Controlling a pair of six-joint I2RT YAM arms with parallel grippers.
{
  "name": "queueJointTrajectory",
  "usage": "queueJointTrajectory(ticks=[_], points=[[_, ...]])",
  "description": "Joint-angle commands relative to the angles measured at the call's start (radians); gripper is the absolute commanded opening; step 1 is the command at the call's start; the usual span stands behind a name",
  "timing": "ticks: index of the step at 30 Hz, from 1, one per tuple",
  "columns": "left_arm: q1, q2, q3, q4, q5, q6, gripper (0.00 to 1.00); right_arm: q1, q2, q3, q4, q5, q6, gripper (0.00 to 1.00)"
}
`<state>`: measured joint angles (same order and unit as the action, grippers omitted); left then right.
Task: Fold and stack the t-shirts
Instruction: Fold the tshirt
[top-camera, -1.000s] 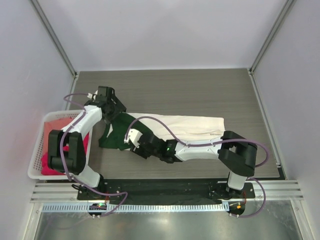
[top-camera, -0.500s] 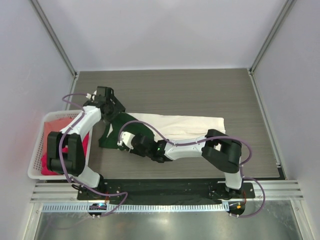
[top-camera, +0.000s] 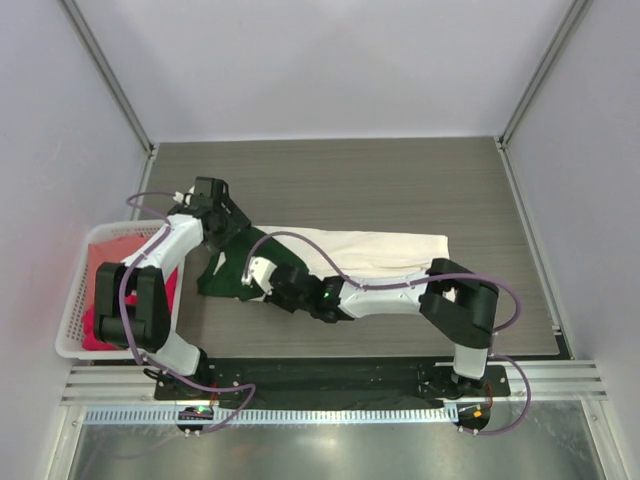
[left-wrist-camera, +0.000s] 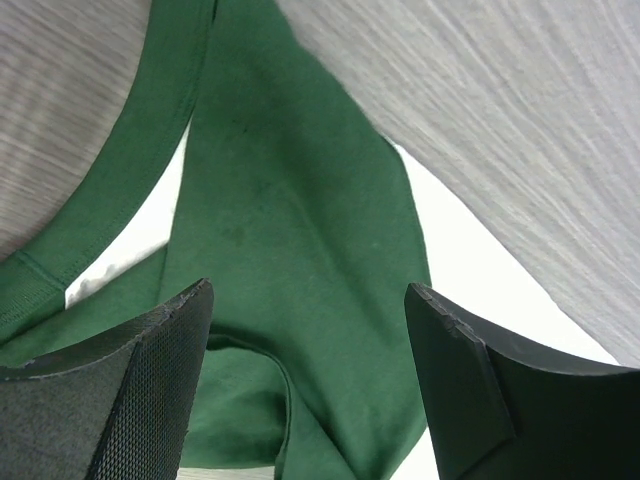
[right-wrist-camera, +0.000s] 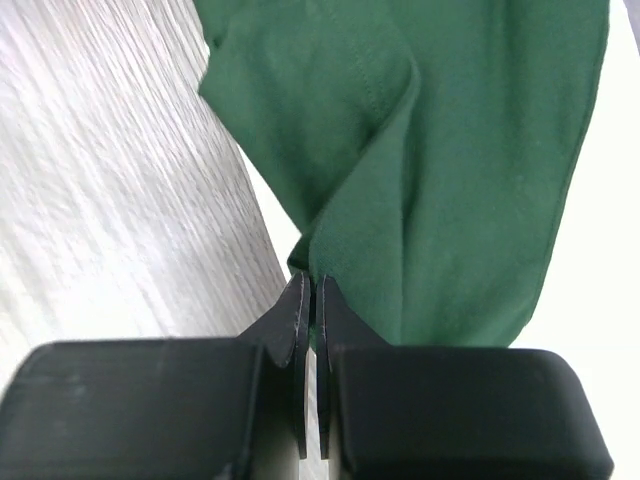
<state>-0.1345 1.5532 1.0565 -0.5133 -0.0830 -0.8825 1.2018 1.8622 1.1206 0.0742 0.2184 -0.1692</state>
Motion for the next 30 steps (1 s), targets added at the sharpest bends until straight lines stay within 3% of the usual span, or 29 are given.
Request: queueJointTrajectory(ticks=[1,5,6,14,24,25,28,29,30], points=[[0.006,-0.013,-0.022,0.029,0.006,0.008,0.78,-0.033,-0.098,-0.034,0.033,-0.089,0.111,0.01],[0.006,-0.021,-0.05,0.041,0.011,0.014,0.78,-0.112,-0.103,-0.064,0.048,-0.206,0.195,0.01],[0.006,-0.027,-0.053,0.044,0.014,0.017,0.78,-0.131,-0.1,-0.065,0.049,-0.308,0.212,0.01],[0.006,-0.071,-0.124,0.081,0.042,0.02,0.78,-0.309,-0.049,-0.096,0.186,-0.666,0.443,0.02],[-0.013,-0.082,-0.151,0.101,0.074,0.034,0.78,-0.459,0.075,-0.094,0.387,-0.982,0.675,0.14],[-0.013,-0.084,-0.158,0.101,0.071,0.033,0.78,-0.482,0.083,-0.122,0.479,-1.001,0.738,0.18],[-0.014,-0.093,-0.202,0.12,0.075,0.019,0.78,-0.521,0.115,-0.198,0.683,-1.074,0.921,0.44],[-0.016,-0.096,-0.214,0.139,0.077,0.016,0.78,-0.544,0.124,-0.215,0.823,-1.094,0.96,0.6],[-0.016,-0.1,-0.222,0.145,0.08,0.013,0.78,-0.551,0.141,-0.226,0.879,-1.122,0.991,0.69]])
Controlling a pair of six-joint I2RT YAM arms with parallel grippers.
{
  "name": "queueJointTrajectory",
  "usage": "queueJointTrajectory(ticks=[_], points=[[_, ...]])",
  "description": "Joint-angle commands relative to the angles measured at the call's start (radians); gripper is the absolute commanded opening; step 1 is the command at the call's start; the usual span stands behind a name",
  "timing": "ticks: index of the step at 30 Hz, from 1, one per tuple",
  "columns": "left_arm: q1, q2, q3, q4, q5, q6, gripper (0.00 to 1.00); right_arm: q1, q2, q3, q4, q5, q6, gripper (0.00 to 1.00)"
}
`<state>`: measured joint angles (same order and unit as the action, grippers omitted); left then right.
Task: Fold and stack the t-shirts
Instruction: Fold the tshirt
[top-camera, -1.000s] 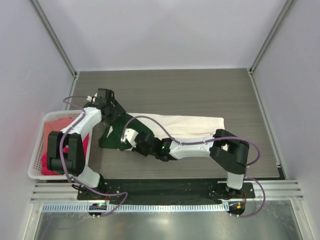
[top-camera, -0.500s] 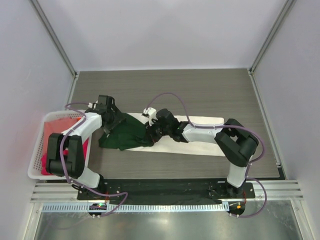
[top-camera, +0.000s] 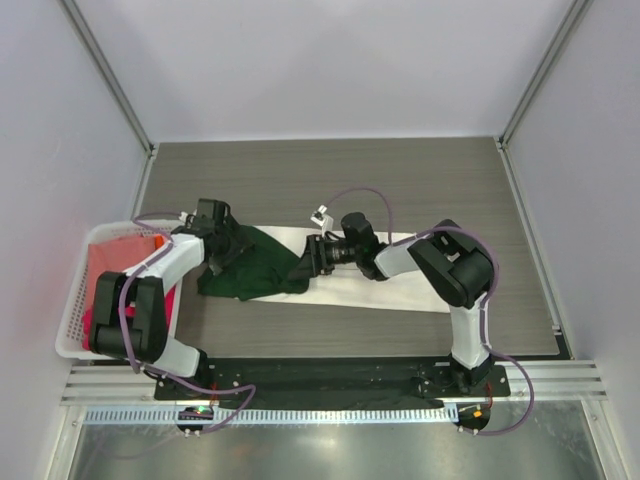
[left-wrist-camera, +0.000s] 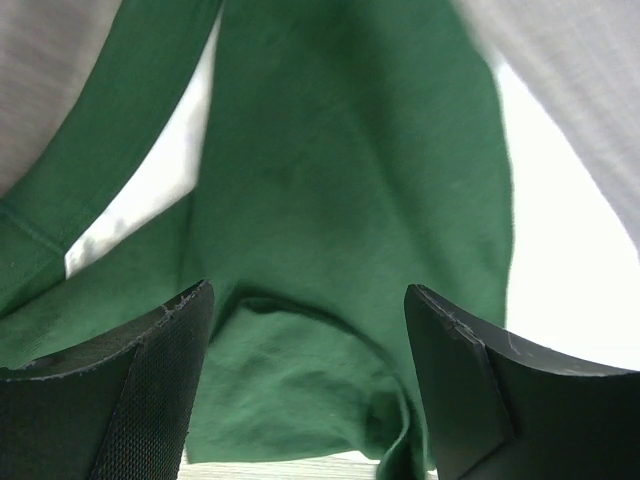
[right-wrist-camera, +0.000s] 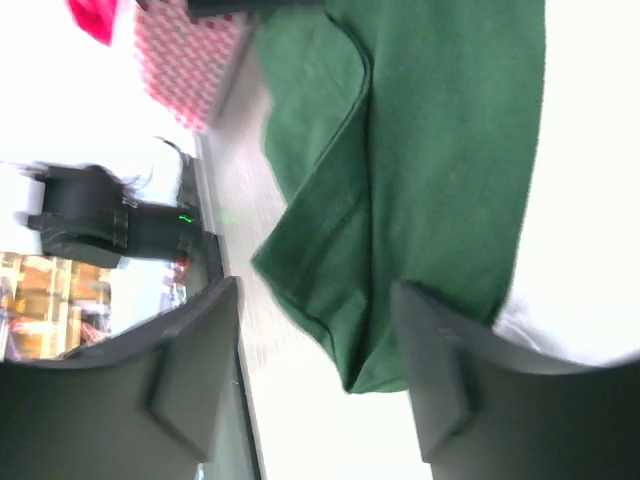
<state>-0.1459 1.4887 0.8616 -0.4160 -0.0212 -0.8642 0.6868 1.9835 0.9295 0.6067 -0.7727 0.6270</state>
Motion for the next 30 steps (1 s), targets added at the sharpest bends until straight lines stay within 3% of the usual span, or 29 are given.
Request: queueJointTrajectory(ticks=[1,3,7,9,13,16,20,30], points=[[-0.003,-0.035,-0.038,0.052,0.018,-0.007,0.78,-0.039,0.024,-0.049,0.41,-0.14,0.217,0.73],[-0.004,-0.033,-0.039,0.054,0.044,-0.009,0.78,-0.041,0.025,-0.052,0.419,-0.145,0.218,0.79],[-0.006,-0.042,-0.039,0.054,0.052,-0.006,0.78,-0.04,-0.006,-0.058,0.359,-0.129,0.165,0.78],[-0.006,-0.044,-0.035,0.051,0.052,-0.006,0.78,-0.035,-0.035,-0.054,0.271,-0.097,0.055,0.76],[-0.014,-0.044,-0.032,0.054,0.052,-0.007,0.78,0.014,-0.138,-0.012,-0.122,0.109,-0.234,0.69],[-0.018,-0.041,-0.03,0.052,0.049,-0.009,0.78,0.094,-0.209,0.031,-0.316,0.26,-0.418,0.64],[-0.023,-0.045,-0.032,0.046,0.046,-0.021,0.77,0.216,-0.271,0.057,-0.43,0.537,-0.57,0.64],[-0.023,-0.03,-0.033,0.023,0.04,-0.058,0.77,0.391,-0.207,0.14,-0.536,0.829,-0.728,0.64]])
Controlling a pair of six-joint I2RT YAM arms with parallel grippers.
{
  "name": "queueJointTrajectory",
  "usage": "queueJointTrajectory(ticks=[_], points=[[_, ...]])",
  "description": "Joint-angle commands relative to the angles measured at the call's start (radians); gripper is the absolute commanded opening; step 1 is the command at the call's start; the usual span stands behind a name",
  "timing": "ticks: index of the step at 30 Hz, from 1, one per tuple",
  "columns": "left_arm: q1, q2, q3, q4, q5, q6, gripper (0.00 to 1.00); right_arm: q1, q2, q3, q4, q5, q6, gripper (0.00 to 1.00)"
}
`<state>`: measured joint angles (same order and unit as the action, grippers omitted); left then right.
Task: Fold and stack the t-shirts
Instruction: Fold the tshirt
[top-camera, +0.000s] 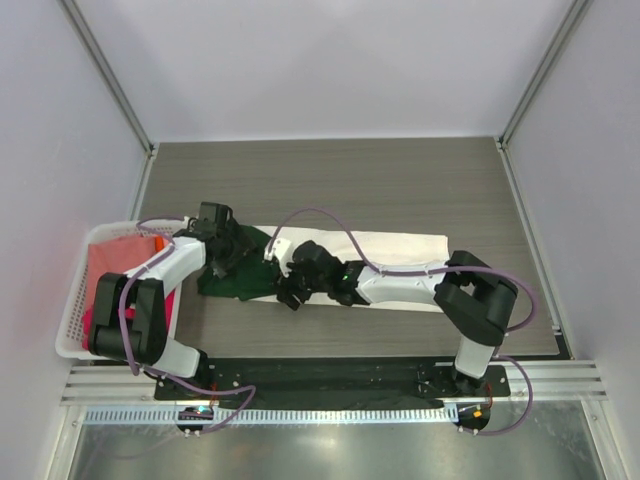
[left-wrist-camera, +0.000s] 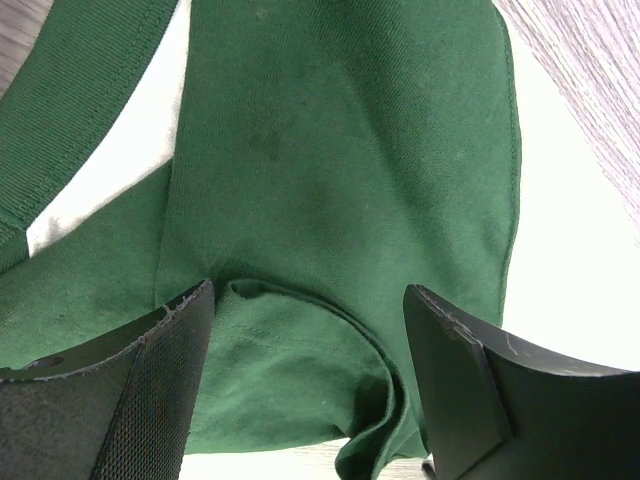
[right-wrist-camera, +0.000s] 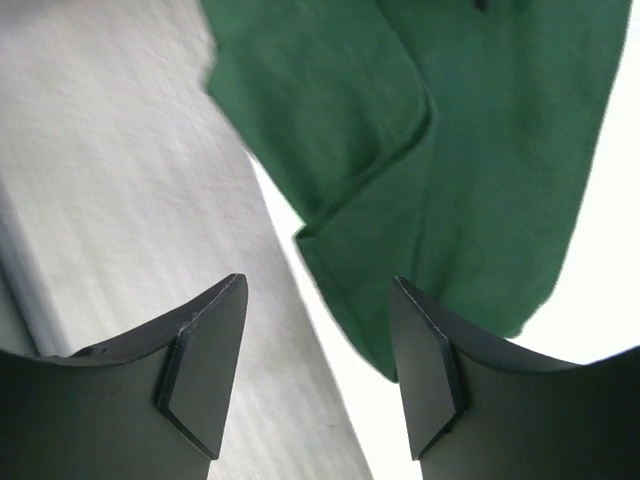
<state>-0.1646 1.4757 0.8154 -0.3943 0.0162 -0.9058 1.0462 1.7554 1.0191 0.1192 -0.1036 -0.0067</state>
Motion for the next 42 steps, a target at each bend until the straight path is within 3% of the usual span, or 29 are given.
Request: queueJointTrajectory(ticks=[1,6,8,9,13,15,16,18,22,31,37,39,42], points=[[-0.006,-0.014,0.013,-0.001,0.005,-0.022,0.77,0.043,0.038,0.058,-0.05,0.2,-0.104,0.66],[-0.01,-0.006,0.014,-0.002,0.011,-0.028,0.77,0.072,0.084,0.084,-0.053,0.291,-0.121,0.69],[-0.013,-0.002,0.013,-0.003,0.01,-0.031,0.77,0.072,0.101,0.102,-0.058,0.306,-0.118,0.65],[-0.018,0.0,0.013,-0.002,0.007,-0.031,0.77,0.074,0.101,0.108,-0.058,0.311,-0.112,0.61],[-0.023,0.008,0.016,-0.005,-0.007,-0.025,0.76,0.072,0.079,0.087,-0.02,0.3,-0.084,0.28],[-0.024,0.009,0.018,-0.006,-0.007,-0.021,0.76,0.054,0.061,0.073,-0.007,0.237,-0.064,0.21],[-0.023,0.008,0.016,-0.006,-0.007,-0.018,0.76,0.045,0.058,0.072,-0.006,0.219,-0.053,0.11],[-0.023,0.006,0.018,-0.011,-0.038,-0.016,0.76,0.017,0.055,0.068,-0.006,0.171,-0.02,0.01],[-0.024,-0.003,0.019,-0.017,-0.045,-0.008,0.76,-0.043,0.036,0.041,0.02,0.03,0.034,0.02],[-0.03,-0.043,0.039,-0.058,-0.053,0.041,0.77,-0.216,0.044,-0.024,0.145,-0.349,0.183,0.21],[-0.03,-0.101,-0.002,-0.077,-0.073,0.062,0.77,-0.221,0.061,-0.019,0.151,-0.357,0.188,0.25],[-0.03,-0.129,-0.013,-0.081,-0.084,0.064,0.77,-0.229,0.07,-0.019,0.155,-0.376,0.2,0.36],[-0.03,-0.158,-0.031,-0.078,-0.079,0.056,0.77,-0.241,0.084,-0.014,0.175,-0.395,0.228,0.28]])
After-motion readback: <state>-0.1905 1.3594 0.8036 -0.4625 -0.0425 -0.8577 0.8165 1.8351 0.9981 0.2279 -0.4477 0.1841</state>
